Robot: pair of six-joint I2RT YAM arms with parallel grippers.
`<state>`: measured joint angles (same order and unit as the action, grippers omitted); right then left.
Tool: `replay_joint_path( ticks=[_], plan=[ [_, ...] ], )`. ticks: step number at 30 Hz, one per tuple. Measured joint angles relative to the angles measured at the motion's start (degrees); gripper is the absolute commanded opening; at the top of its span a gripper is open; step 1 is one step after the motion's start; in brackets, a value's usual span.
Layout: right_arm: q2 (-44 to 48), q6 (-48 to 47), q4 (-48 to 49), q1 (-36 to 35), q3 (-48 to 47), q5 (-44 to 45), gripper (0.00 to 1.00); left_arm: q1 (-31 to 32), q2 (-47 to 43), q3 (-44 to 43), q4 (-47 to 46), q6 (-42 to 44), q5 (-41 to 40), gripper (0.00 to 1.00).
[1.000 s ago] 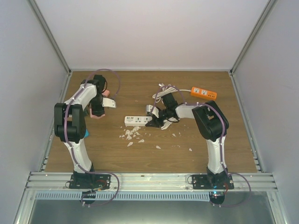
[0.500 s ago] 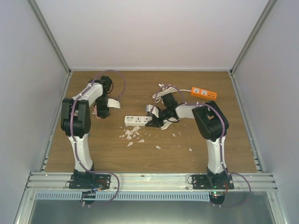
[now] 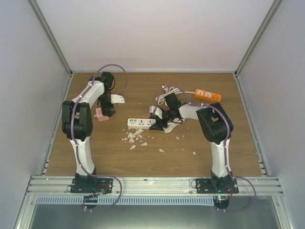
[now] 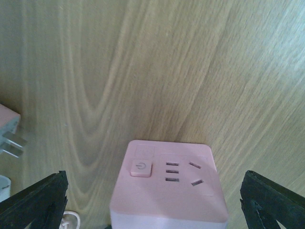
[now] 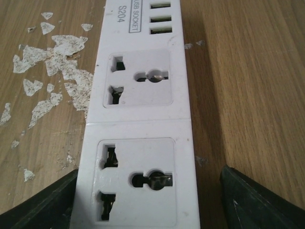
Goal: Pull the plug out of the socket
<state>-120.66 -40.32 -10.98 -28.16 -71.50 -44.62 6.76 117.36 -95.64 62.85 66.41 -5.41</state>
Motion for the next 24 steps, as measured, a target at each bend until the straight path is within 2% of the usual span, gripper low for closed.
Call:
replay_joint_path(
  ticks=[4,10,17,24],
  plan=[
    [0.0,-0.9,-2.43,0.04,-0.9,-0.04,0.82,0.0,0.0,-0.98,0.09,-1.79,1.7,0.99],
    [0.02,-2.14,-6.78,0.9,-3.23,-0.42,0.81,0.0,0.02,-2.95,0.31,-4.66,4.61,0.99],
    [1.62,-7.78,-13.75,2.16,-6.14,1.01,0.8,0.0,0.02,-5.88,0.11,-7.45,8.44,0.99],
    [2.99,-12.41,-20.74,8.52,-8.52,3.52,0.76,0.0,0.0,-6.03,0.11,-9.09,13.03,0.99]
  ],
)
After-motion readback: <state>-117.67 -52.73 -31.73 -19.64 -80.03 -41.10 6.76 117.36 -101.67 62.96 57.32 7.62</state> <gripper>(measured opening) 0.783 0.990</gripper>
